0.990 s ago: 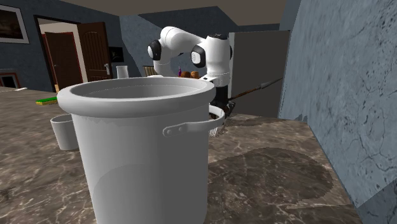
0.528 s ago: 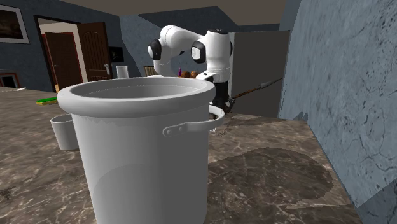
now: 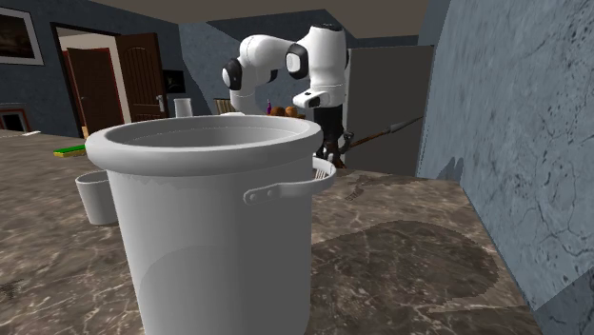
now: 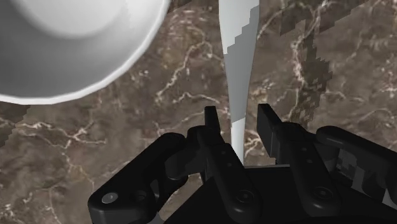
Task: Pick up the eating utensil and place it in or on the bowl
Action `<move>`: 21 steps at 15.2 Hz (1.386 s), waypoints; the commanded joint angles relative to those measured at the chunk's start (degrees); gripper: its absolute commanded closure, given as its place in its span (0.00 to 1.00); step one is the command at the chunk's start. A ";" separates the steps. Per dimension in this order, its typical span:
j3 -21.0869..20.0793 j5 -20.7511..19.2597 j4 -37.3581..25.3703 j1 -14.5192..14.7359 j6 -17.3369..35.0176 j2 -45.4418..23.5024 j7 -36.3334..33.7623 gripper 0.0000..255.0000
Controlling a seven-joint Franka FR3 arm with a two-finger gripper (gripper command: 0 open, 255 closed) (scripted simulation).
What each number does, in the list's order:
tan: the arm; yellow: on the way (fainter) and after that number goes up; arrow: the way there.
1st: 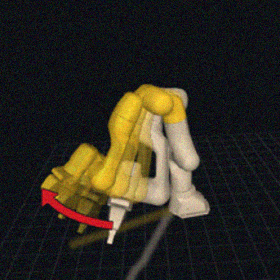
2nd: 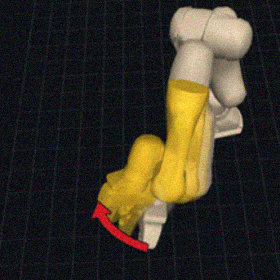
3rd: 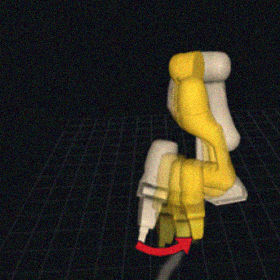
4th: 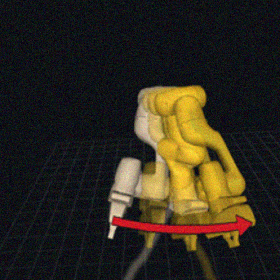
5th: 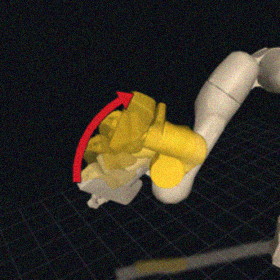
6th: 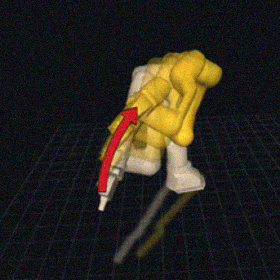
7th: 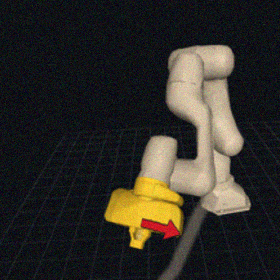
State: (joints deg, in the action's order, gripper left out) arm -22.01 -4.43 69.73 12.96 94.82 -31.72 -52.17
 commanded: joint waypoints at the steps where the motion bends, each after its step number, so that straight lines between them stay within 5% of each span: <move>1: -0.06 0.07 -1.29 0.09 -1.50 0.22 -0.07 1.00; 18: 0.26 -1.59 -24.16 4.03 -18.16 -5.72 -0.95 1.00; 21: -1.28 2.23 -1.85 -1.51 -9.37 7.81 -0.25 1.00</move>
State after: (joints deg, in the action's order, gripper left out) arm -22.93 -3.10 63.43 12.45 83.92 -26.95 -52.50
